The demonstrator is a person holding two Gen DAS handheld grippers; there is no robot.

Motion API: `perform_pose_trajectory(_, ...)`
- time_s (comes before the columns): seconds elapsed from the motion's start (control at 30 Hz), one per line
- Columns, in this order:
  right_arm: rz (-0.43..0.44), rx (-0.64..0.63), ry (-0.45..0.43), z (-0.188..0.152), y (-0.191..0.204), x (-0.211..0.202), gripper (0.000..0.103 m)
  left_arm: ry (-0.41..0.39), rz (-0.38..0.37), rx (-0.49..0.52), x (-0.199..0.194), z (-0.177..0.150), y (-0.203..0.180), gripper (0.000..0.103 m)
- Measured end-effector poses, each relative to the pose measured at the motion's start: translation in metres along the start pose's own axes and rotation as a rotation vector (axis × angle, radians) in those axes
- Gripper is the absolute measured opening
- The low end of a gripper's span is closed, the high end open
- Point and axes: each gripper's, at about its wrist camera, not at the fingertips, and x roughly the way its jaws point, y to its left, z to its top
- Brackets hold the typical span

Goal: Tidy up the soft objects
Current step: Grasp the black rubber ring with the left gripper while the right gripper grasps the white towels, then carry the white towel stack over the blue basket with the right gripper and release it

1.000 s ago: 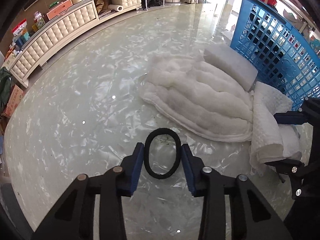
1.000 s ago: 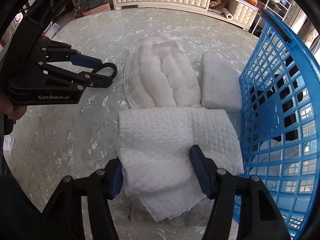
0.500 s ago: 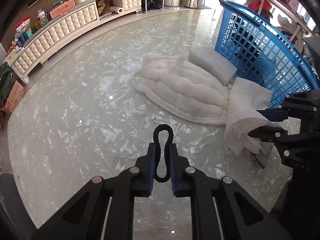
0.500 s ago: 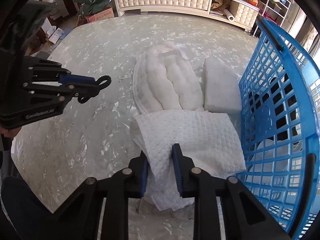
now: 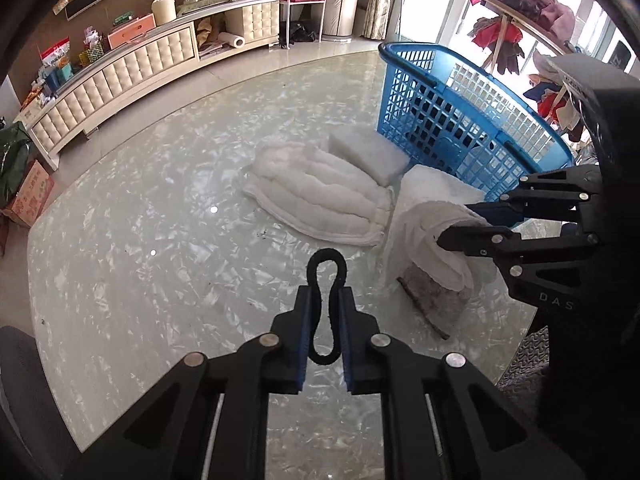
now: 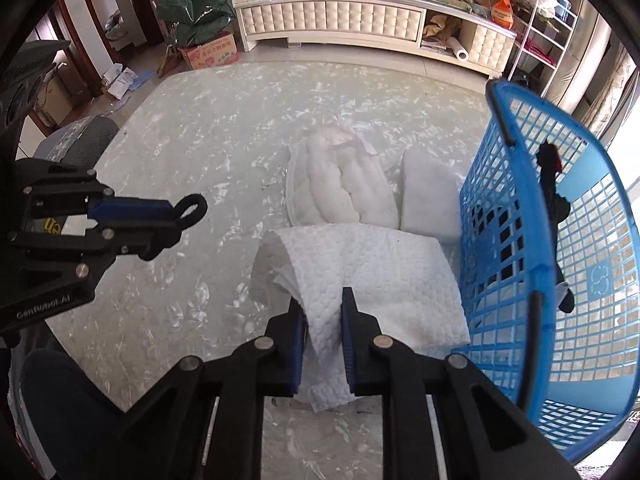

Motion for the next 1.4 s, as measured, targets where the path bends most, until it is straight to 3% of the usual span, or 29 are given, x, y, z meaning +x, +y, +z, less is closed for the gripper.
perform_pose_trajectory(0.7,0.01,-0.064,-0.145,-0.003,0.002,-0.085,0.014,-0.091,0.056,0.002,-0.085,0.007,-0.047,0.011)
perform_pose_trajectory(1.1,0.007,-0.079,-0.234,-0.002,-0.022,-0.128,0.014,-0.138,0.067,0.014,-0.099,0.027,-0.073,0.011)
perform_pose_trajectory(1.4,-0.075,-0.063,-0.237,-0.017,-0.055,-0.149,0.014,-0.151,0.033,0.041,-0.09,0.037,-0.091,0.011)
